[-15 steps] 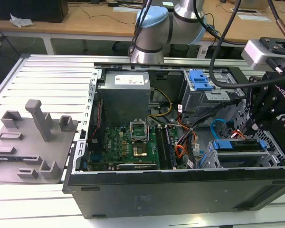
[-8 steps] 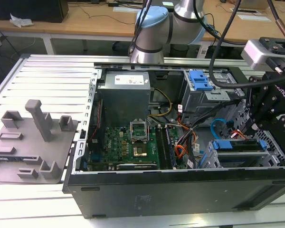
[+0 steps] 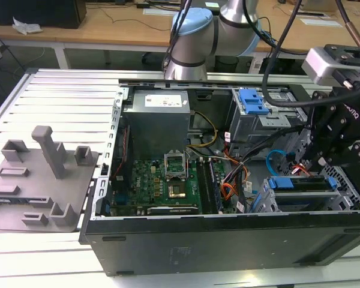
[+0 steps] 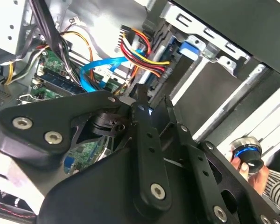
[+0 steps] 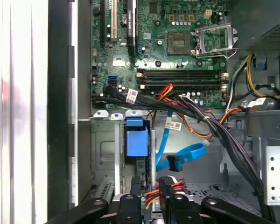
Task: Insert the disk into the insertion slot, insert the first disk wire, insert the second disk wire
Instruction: 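Insert the second disk wire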
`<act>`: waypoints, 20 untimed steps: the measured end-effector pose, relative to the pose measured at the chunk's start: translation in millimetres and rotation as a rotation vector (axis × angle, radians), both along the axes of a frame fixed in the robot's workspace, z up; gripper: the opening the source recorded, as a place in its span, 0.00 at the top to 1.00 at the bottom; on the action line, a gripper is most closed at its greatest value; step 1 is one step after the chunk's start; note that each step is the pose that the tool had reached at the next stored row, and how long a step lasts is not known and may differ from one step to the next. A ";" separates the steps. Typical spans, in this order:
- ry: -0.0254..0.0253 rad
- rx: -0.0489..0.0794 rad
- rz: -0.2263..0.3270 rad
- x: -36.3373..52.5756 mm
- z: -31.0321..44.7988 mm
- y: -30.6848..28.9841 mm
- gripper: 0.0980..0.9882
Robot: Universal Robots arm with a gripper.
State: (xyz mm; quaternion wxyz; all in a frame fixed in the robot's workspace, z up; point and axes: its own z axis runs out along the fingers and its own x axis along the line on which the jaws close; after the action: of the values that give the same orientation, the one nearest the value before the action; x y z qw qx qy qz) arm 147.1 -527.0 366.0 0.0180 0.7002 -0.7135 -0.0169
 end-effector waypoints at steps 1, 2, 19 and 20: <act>0.0000 0.000 0.000 0.1 -0.1 2.8 0.77; 0.0000 0.000 0.000 0.0 -0.1 5.3 0.77; 0.0000 0.000 0.075 -16.6 -1.1 15.8 0.77; 0.0000 0.000 0.075 -16.7 -1.3 18.2 0.77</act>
State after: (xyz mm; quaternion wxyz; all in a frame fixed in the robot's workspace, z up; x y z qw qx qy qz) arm 130.4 -508.8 364.7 0.0185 0.7264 -0.6869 -0.0163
